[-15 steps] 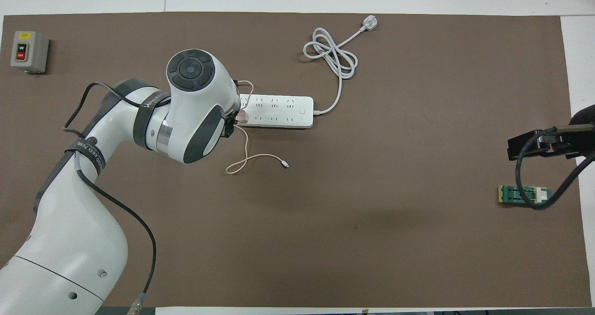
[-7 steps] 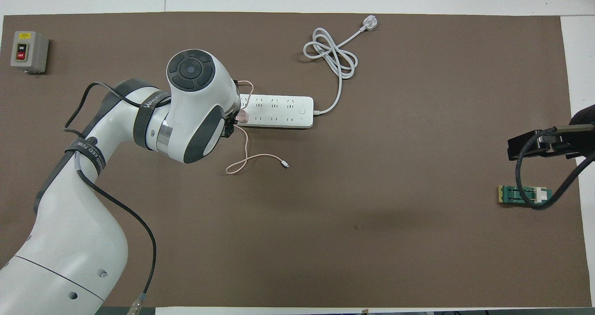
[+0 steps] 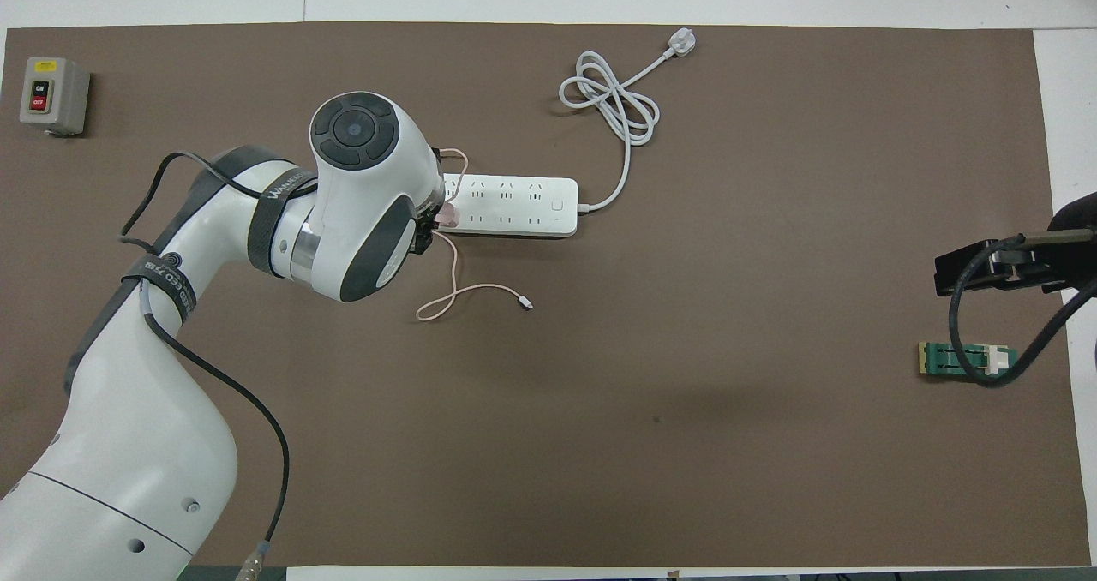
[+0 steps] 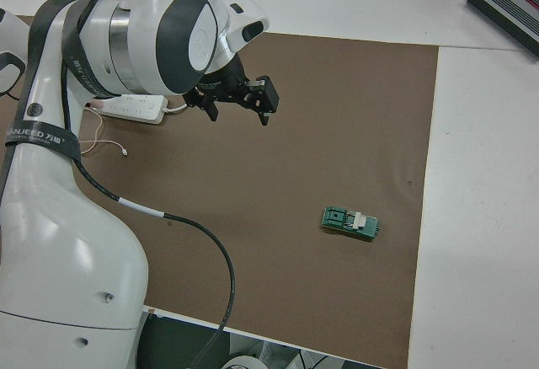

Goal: Plug charger into power strip

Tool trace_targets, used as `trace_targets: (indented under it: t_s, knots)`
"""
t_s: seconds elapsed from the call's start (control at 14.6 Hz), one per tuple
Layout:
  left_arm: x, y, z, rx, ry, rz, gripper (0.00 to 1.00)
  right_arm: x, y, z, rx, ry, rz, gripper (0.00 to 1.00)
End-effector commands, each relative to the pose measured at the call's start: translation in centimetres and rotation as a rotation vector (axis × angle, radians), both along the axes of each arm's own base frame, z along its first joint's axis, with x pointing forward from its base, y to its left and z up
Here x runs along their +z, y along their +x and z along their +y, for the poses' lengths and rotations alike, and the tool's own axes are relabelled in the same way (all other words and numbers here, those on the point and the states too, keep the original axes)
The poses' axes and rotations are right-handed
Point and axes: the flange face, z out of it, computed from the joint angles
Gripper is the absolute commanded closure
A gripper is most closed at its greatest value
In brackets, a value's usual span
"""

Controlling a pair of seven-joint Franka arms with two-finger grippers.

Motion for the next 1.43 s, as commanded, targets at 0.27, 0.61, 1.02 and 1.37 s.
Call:
trace_targets:
  t_s: [0.27,0.61,1.02,1.37]
  knots:
    - [-2.8,-1.1,-1.0,-0.012,0.023,0.030,1.00,0.4,-0.4,-0.2,0.024,0.002,-0.009,0.00]
    - [-3.9,-1.6,-1.1,-0.018,0.020,0.026,1.00,0.3,-0.4,-0.4,0.019,0.002,-0.008,0.00]
    - [-5.3,-2.1,-0.9,-0.029,0.025,0.016,1.00,0.3,-0.4,-0.6,0.016,0.002,-0.006,0.00]
    - [-6.2,-3.0,-1.5,-0.045,0.039,0.020,1.00,0.3,-0.5,-0.5,0.018,0.002,-0.006,0.00]
